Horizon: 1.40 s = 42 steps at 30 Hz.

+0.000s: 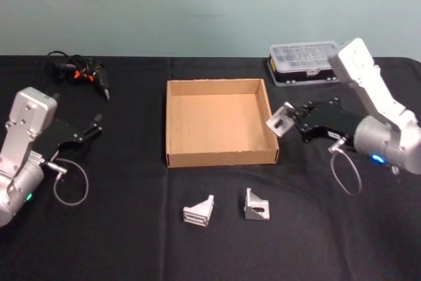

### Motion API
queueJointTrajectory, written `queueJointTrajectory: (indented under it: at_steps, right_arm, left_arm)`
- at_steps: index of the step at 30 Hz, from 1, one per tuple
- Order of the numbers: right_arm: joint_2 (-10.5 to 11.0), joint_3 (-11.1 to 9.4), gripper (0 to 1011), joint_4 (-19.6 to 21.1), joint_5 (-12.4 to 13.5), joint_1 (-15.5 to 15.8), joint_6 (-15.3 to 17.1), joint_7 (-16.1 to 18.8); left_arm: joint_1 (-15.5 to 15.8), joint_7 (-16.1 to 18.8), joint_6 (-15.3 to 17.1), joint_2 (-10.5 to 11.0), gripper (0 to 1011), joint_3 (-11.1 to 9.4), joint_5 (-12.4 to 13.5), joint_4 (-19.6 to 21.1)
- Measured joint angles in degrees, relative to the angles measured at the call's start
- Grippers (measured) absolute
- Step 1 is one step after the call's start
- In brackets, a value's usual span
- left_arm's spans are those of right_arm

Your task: Use one hand to pick up the angle iron from the table and place it into the box.

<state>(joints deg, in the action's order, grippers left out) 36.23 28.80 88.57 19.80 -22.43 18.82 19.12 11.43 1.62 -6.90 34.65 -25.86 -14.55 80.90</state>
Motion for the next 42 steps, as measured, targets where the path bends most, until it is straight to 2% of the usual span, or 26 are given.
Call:
queueJointTrajectory:
  at_steps: [5, 11, 14, 20, 25, 33, 36, 39, 40, 41, 42]
  right_arm:
    - [-3.79, 1.41, 62, -7.64, -1.86, -4.60, -3.74, 3.11]
    - [-7.42, 2.60, 62, -14.23, -3.17, -8.45, -6.49, 5.84]
    - [-9.94, 3.20, 62, -18.85, -3.87, -10.86, -8.13, 7.58]
    - [-13.39, 3.44, 62, -25.37, -4.51, -13.63, -10.47, 9.72]
    - [-15.16, 3.56, 62, -29.00, -5.21, -15.19, -11.44, 10.78]
    - [-15.07, 3.59, 67, -28.75, -5.21, -15.14, -11.47, 10.80]
    - [-15.03, 3.59, 123, -28.64, -5.18, -15.09, -11.47, 10.80]
    - [-15.00, 3.59, 226, -28.58, -5.15, -15.06, -11.47, 10.80]
    - [-14.98, 3.59, 226, -28.55, -5.14, -15.04, -11.47, 10.80]
    - [-14.98, 3.59, 292, -28.54, -5.13, -15.03, -11.47, 10.79]
    - [-14.97, 3.59, 311, -28.52, -5.13, -15.03, -11.47, 10.78]
  left_arm:
    - [0.00, 0.00, 0.00, 0.00, 1000, 0.00, 0.00, 0.00]
    - [0.00, 0.00, 0.00, 0.00, 1000, 0.00, 0.00, 0.00]
    - [0.00, 0.00, 0.00, 0.00, 1000, 0.00, 0.00, 0.00]
    - [0.00, 0.00, 0.00, 0.00, 1000, 0.00, 0.00, 0.00]
    - [0.00, 0.00, 0.00, 0.00, 1000, 0.00, 0.00, 0.00]
    - [0.00, 0.00, 0.00, 0.00, 1000, 0.00, 0.00, 0.00]
    - [0.00, 0.00, 0.00, 0.00, 1000, 0.00, 0.00, 0.00]
    - [0.00, 0.00, 0.00, 0.00, 1000, 0.00, 0.00, 0.00]
    - [0.00, 0.01, 0.00, 0.00, 1000, 0.00, 0.00, 0.00]
    - [0.00, 0.00, 0.00, 0.00, 1000, 0.00, 0.00, 0.00]
    - [0.00, 0.00, 0.00, 0.00, 1000, 0.00, 0.00, 0.00]
